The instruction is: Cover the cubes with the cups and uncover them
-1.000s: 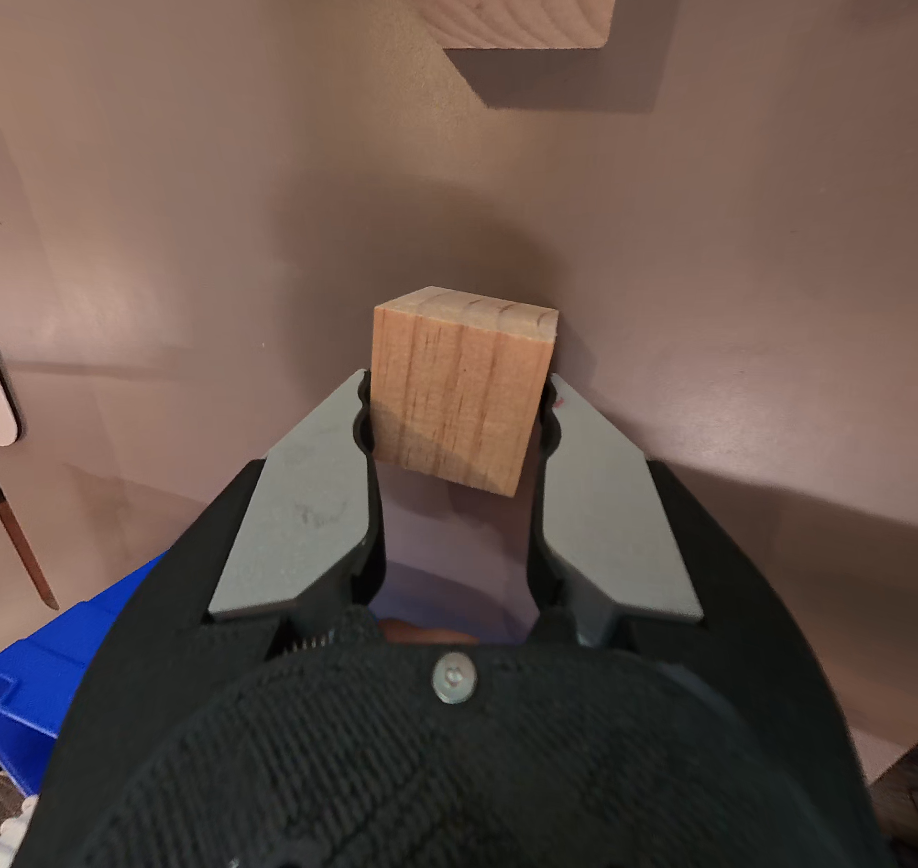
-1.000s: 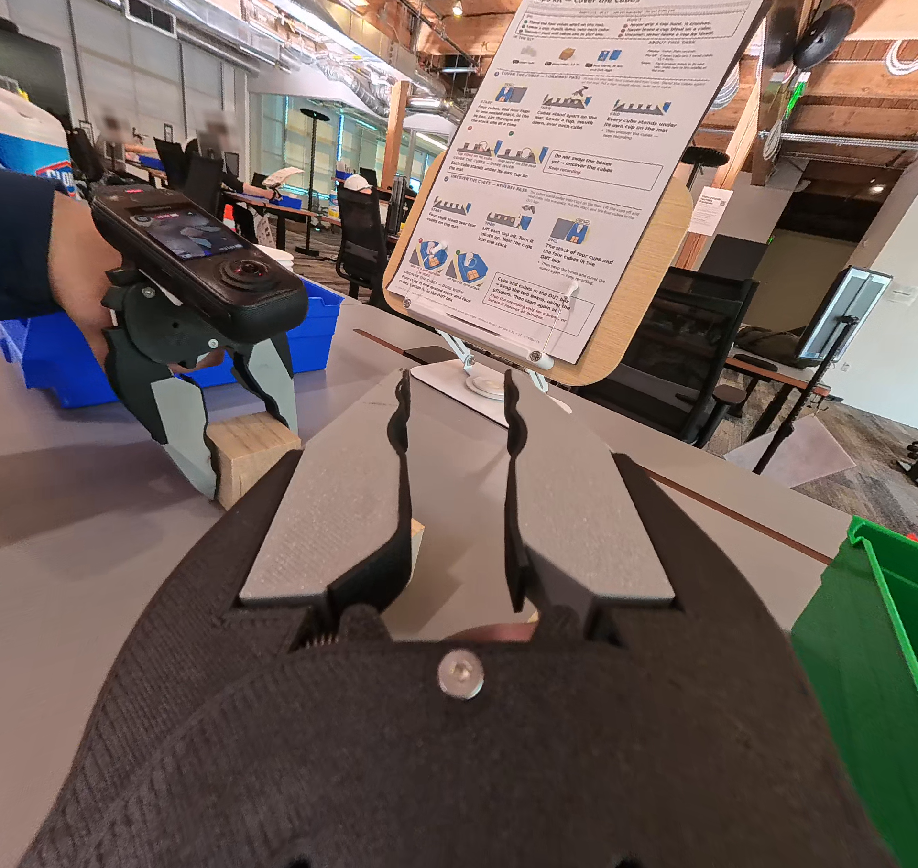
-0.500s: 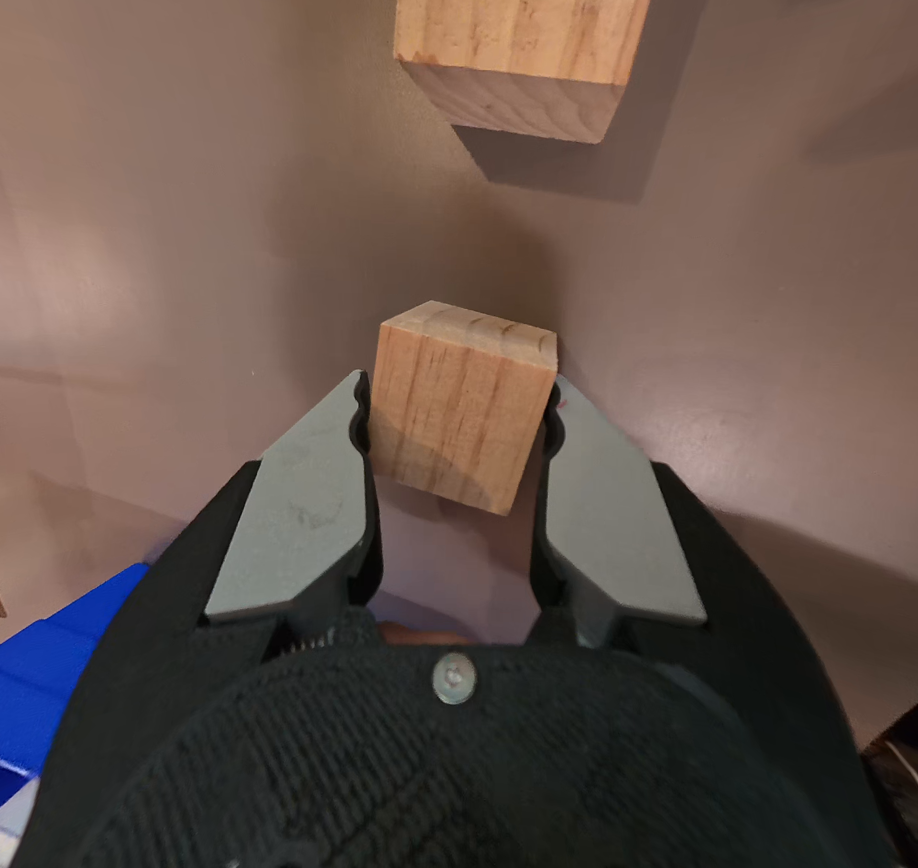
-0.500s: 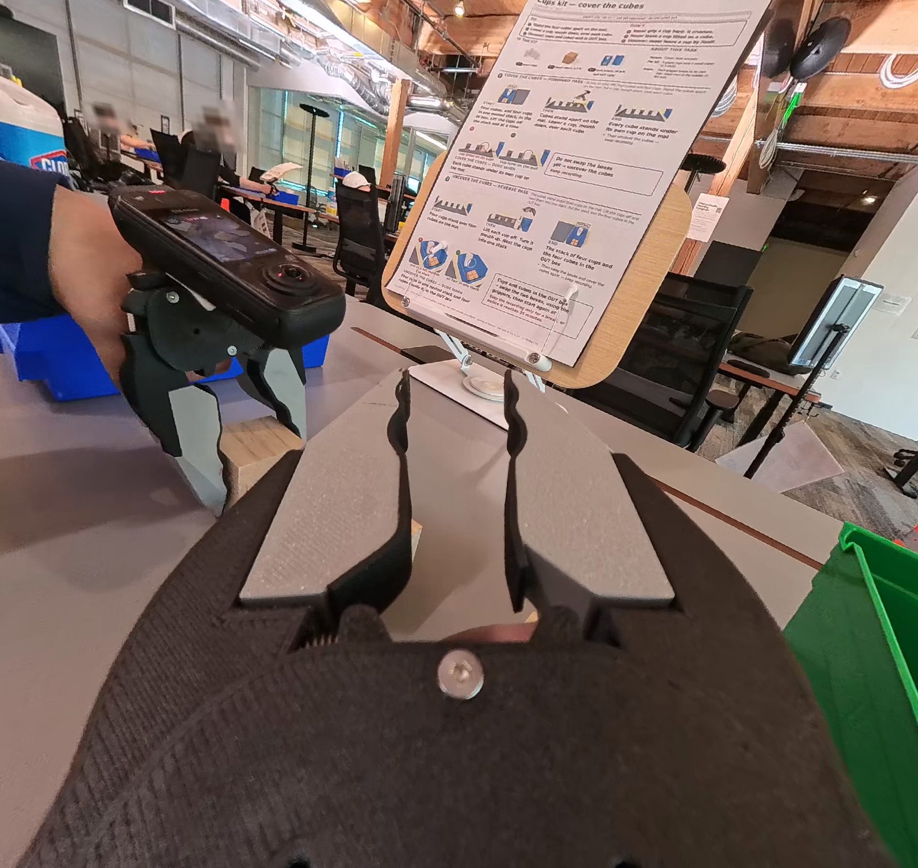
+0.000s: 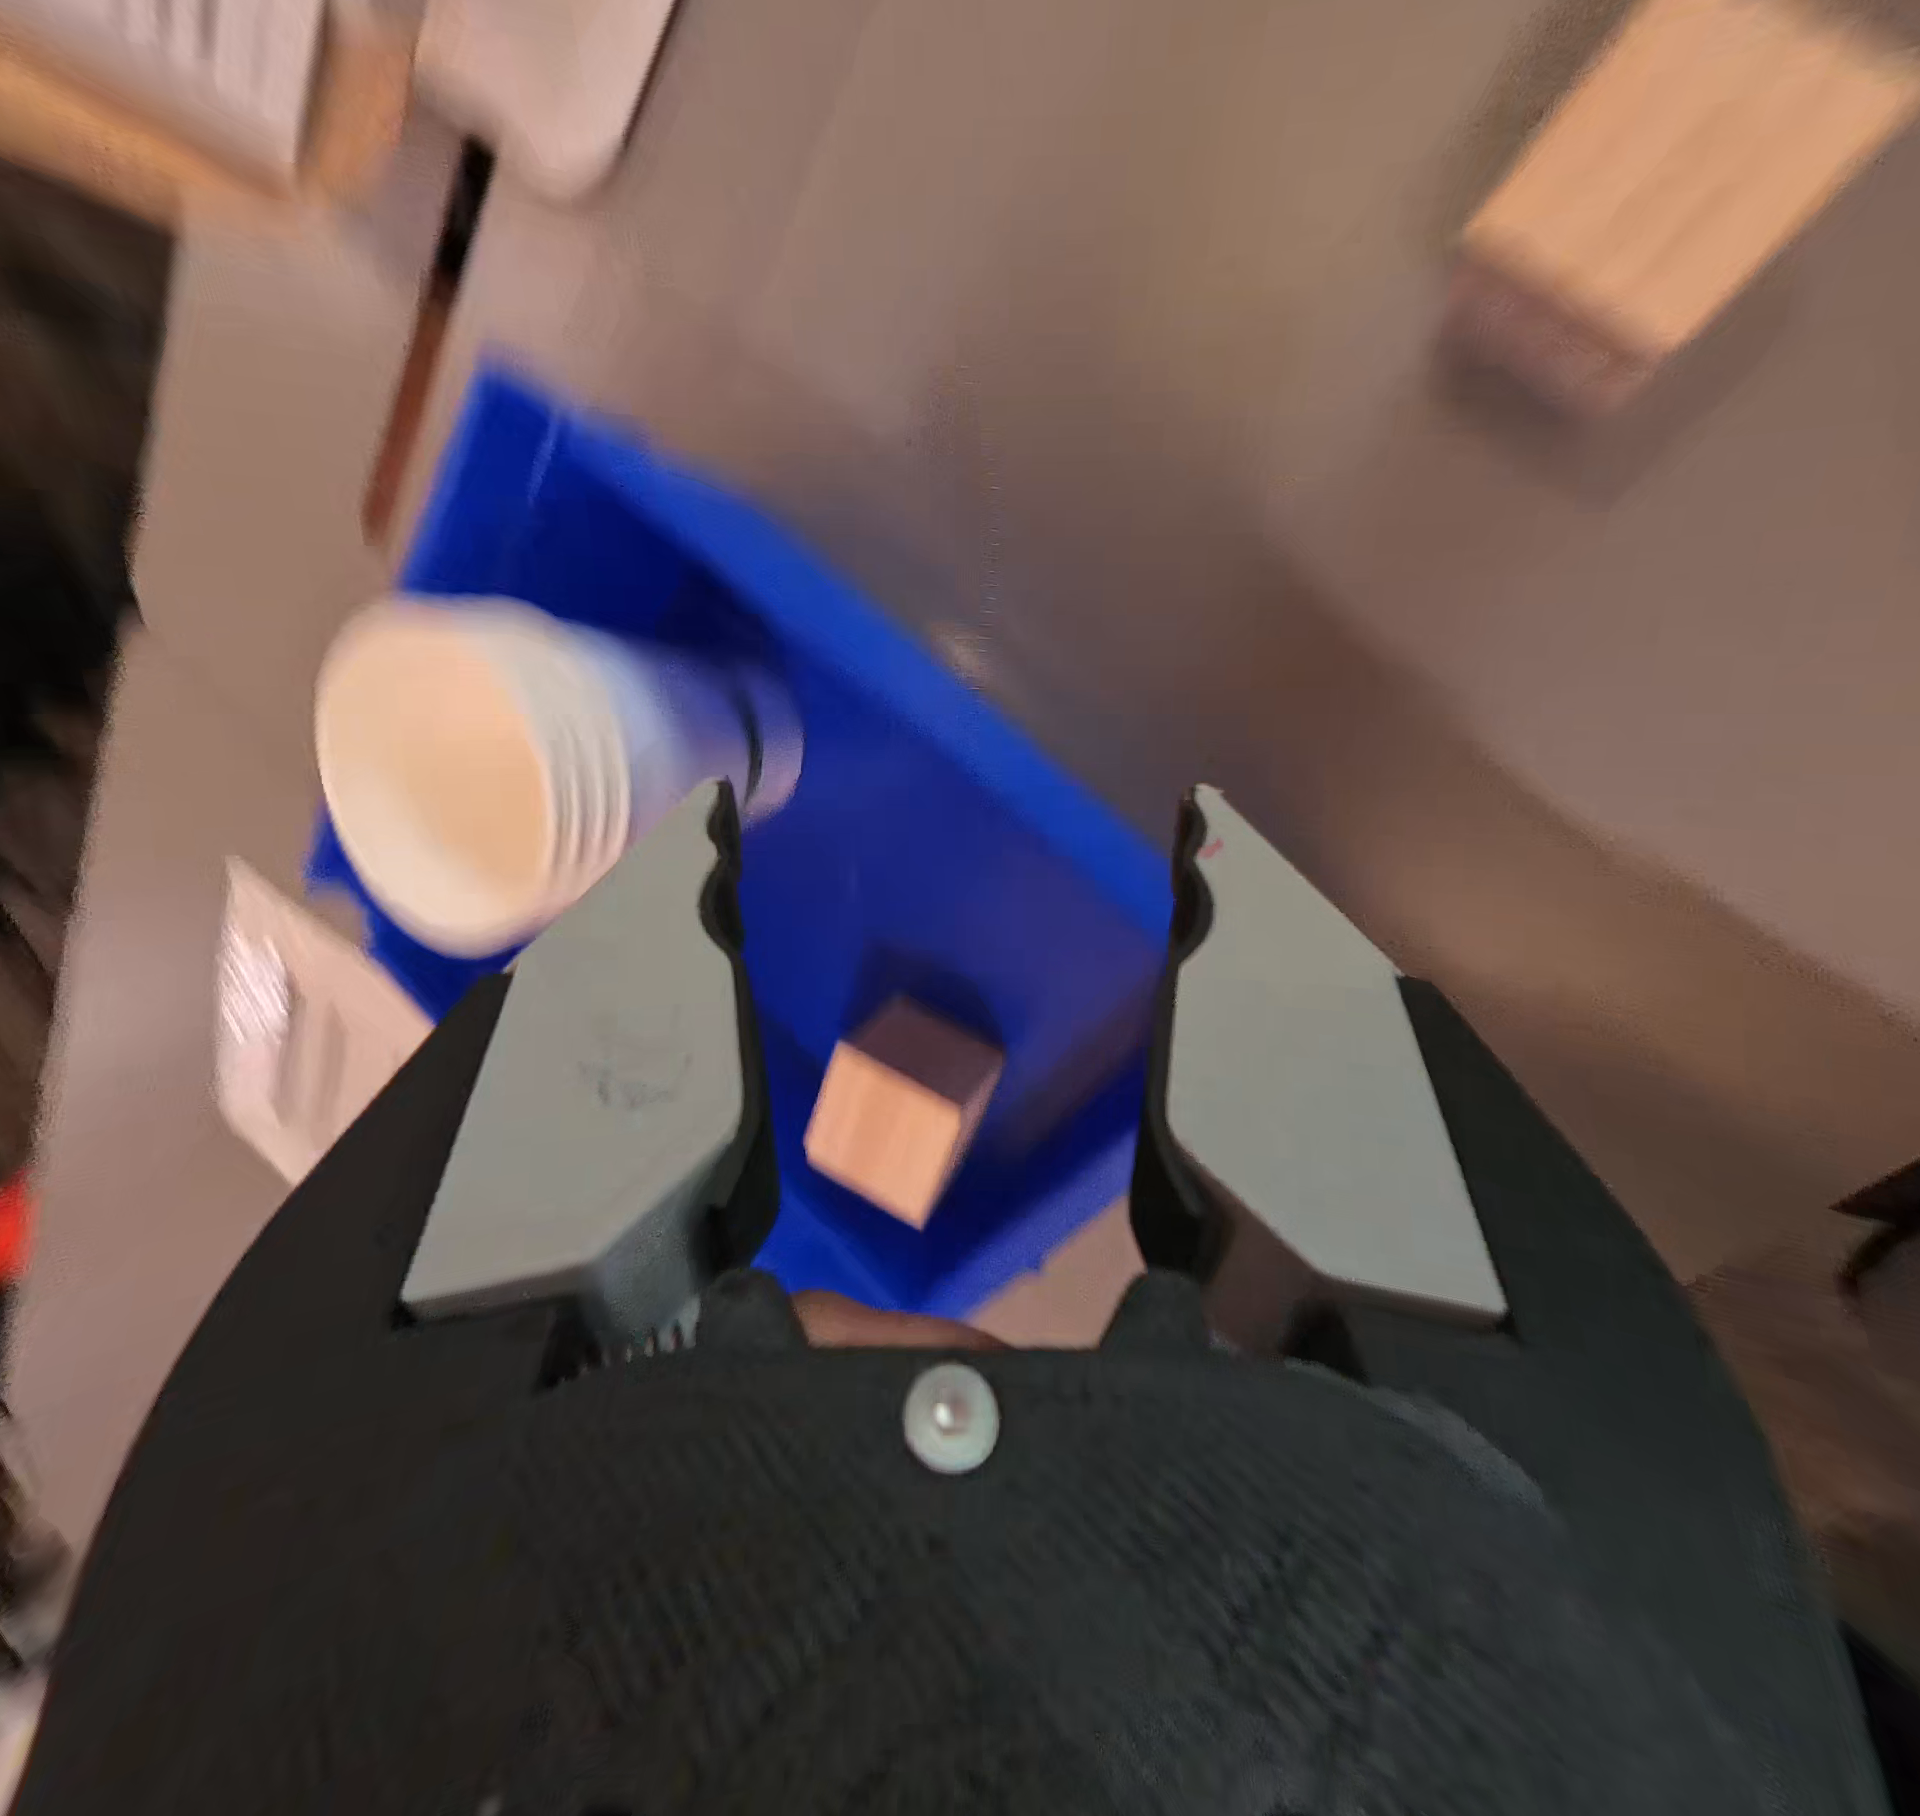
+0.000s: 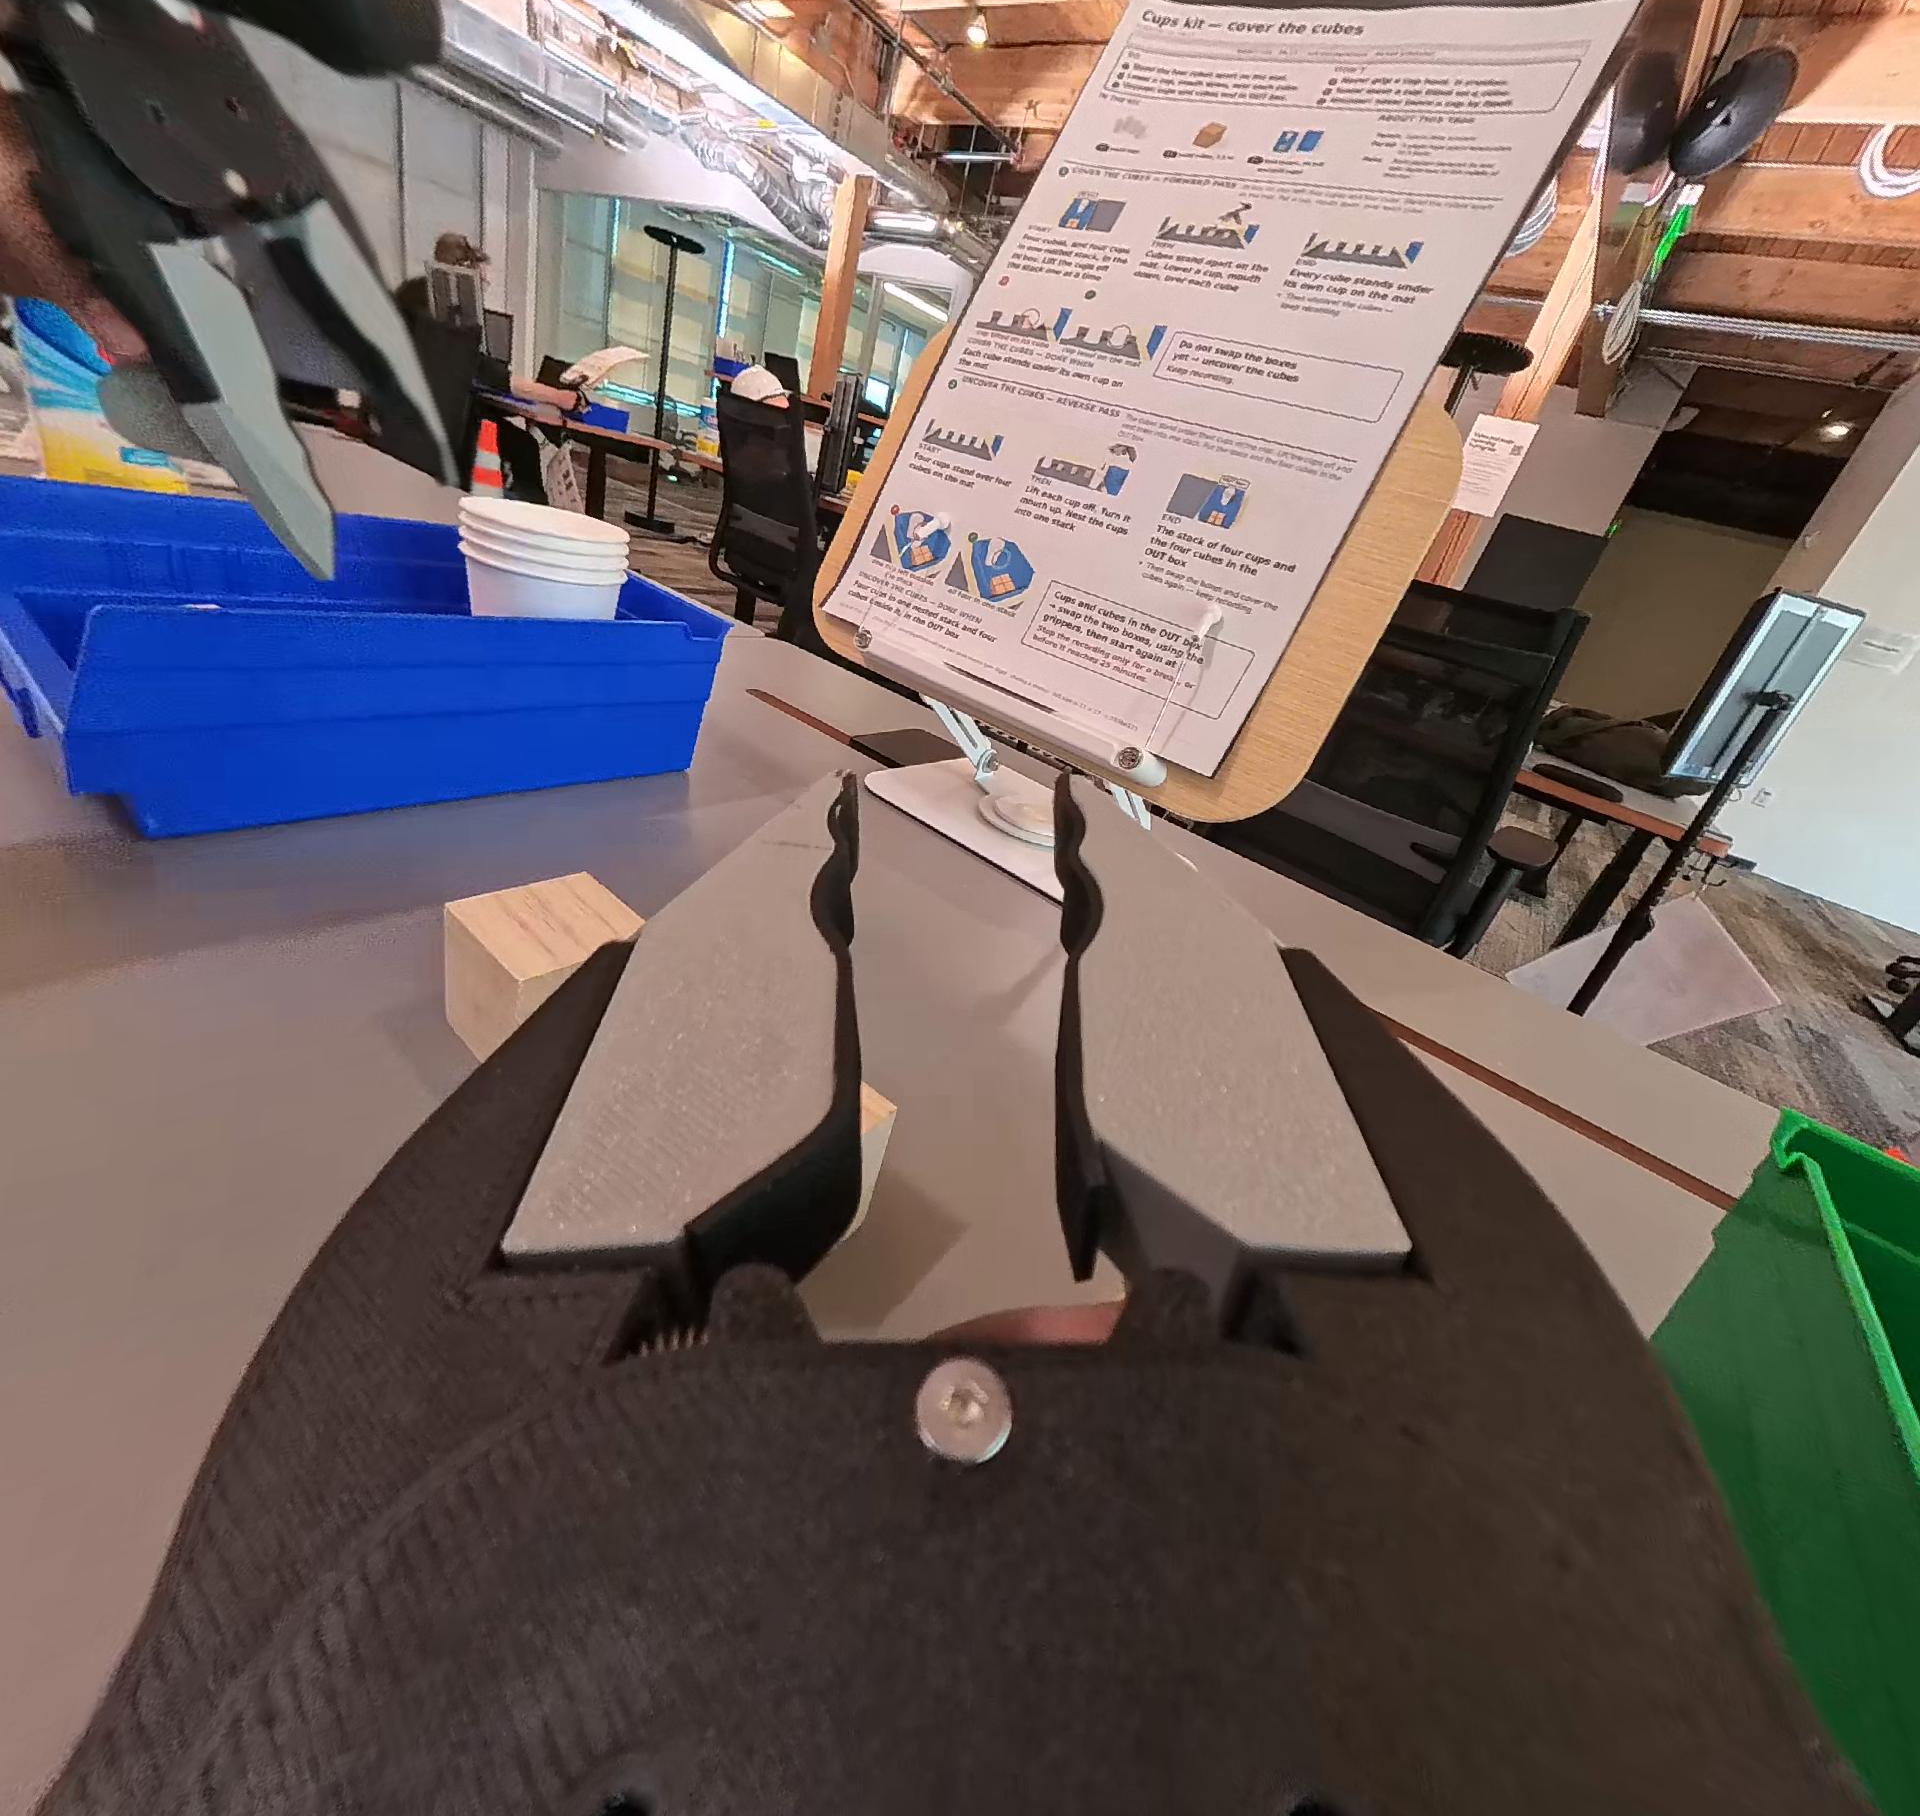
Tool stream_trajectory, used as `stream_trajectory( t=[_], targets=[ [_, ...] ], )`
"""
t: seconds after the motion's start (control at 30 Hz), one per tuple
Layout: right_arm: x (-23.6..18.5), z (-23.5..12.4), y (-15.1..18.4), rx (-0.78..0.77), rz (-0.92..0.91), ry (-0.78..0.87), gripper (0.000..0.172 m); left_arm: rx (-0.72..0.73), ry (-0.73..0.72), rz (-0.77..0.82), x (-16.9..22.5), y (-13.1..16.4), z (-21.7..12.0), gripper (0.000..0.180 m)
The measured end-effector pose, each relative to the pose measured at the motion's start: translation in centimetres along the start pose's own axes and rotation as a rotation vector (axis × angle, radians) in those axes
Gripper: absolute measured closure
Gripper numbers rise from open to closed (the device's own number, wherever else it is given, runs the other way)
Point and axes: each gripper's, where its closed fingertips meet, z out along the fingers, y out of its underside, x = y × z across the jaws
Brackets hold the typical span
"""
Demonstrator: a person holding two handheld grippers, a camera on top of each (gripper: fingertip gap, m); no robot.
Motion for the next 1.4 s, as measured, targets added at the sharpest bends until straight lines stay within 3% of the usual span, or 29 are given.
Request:
stream_trajectory(
  t=[0.13,0.2,0.3,0.37,0.67,0.93,1.1,1.23,1.4],
  targets=[
    [-0.3,0.0,-0.1,0.001,-0.013,-0.006,0.137,-0.306,-0.064,-0.364,-3.5,11.2,2.0,0.101],
    [-0.5,0.1,0.0,-0.001,-0.013,-0.012,0.137,-0.307,-0.108,-0.502,-4.6,14.2,2.9,0.109],
    [-0.7,0.2,0.3,-0.012,-0.021,-0.015,0.137,-0.209,-0.031,-0.735,-4.4,15.3,4.1,0.111],
    [-0.7,0.3,0.4,-0.018,-0.023,-0.016,0.137,-0.197,0.011,-0.798,-3.6,15.9,4.7,0.117],
    [-0.8,0.2,0.3,-0.012,-0.025,-0.017,0.137,-0.245,0.002,-0.821,-1.5,18.3,7.7,0.109],
    [-0.7,0.3,0.5,-0.019,-0.034,-0.017,0.138,-0.128,-0.046,-0.7,-2.8,15.2,6.4,0.111],
    [-1.1,0.3,0.4,-0.019,-0.058,-0.021,0.138,0.053,-0.149,-0.572,-4.0,9.1,1.0,0.111],
    [-1.2,0.4,0.6,-0.027,-0.062,-0.024,0.137,0.19,-0.197,-0.503,-2.1,2.9,-2.0,0.111],
    [-1.0,0.3,0.3,-0.017,-0.067,-0.014,0.137,0.402,-0.146,-0.512,5.0,-3.5,-0.3,0.111]
  ],
)
